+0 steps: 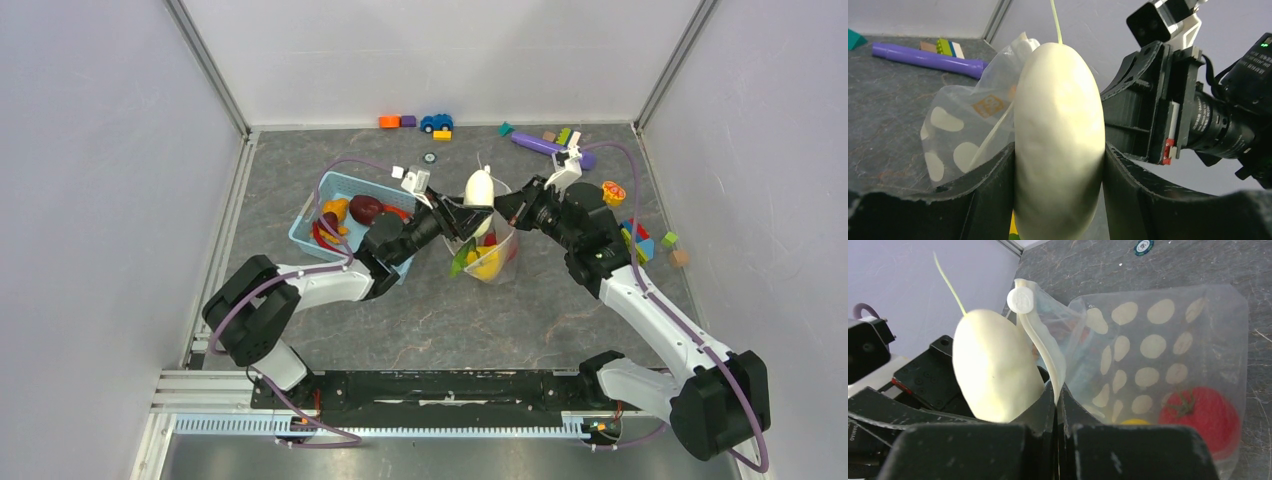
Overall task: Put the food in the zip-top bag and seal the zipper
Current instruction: Place the fake vegetable in the zipper food storage bag.
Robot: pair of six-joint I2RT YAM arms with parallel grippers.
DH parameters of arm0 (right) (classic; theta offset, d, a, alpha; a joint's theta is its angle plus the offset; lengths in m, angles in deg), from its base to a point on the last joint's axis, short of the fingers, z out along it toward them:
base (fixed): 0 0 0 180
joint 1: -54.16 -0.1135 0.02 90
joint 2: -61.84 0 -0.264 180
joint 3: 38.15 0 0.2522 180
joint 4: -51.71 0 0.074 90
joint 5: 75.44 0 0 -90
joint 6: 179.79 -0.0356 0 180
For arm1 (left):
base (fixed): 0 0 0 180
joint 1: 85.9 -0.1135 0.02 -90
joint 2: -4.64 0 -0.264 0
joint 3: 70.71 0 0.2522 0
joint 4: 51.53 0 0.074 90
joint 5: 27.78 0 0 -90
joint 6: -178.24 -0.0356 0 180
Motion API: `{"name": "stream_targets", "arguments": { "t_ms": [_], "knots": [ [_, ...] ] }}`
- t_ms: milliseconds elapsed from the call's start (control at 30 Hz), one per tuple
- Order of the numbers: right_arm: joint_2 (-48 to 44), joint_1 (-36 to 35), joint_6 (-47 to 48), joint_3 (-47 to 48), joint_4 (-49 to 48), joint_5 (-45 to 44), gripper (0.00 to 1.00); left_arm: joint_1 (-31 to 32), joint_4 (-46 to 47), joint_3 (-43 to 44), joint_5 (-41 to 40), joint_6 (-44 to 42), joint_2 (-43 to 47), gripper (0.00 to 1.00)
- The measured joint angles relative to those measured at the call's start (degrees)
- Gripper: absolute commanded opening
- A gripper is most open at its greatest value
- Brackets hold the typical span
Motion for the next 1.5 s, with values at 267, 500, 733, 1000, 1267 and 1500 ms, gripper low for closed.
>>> {"name": "stream_targets", "arguments": {
  "t_ms": [267,500,733,1000,1267,1500],
  "knots": [
    [0.33,0.0,-1.07,0.0,-0.24,0.11,0.01,0.57,-0.96,-2.82,-1.33,-1.68,1.16,0.24],
    [0.31,0.0,-1.44,0.0,-1.51,0.11,0.02,1.31,-5.6,-4.09,-2.1,-4.15,4.07,0.27],
    [0.28,-0.02,-1.49,0.0,-1.99,0.02,0.02,1.95,-11.1,-4.26,-3.52,-6.25,4.59,0.27],
    [-0.24,-0.37,-1.66,0.0,-2.58,0.96,0.01,2.6,-21.49,-0.7,-3.3,-7.65,4.26,0.31],
    [-0.24,-0.37,-1.66,0.0,-2.62,1.25,0.01,2.6,-28.46,2.75,-4.61,-7.63,3.98,0.73],
    [-0.24,-0.37,-1.66,0.0,-2.58,1.25,0.01,2.6,-31.26,4.31,-4.85,-7.63,4.11,0.99]
  ]
}}
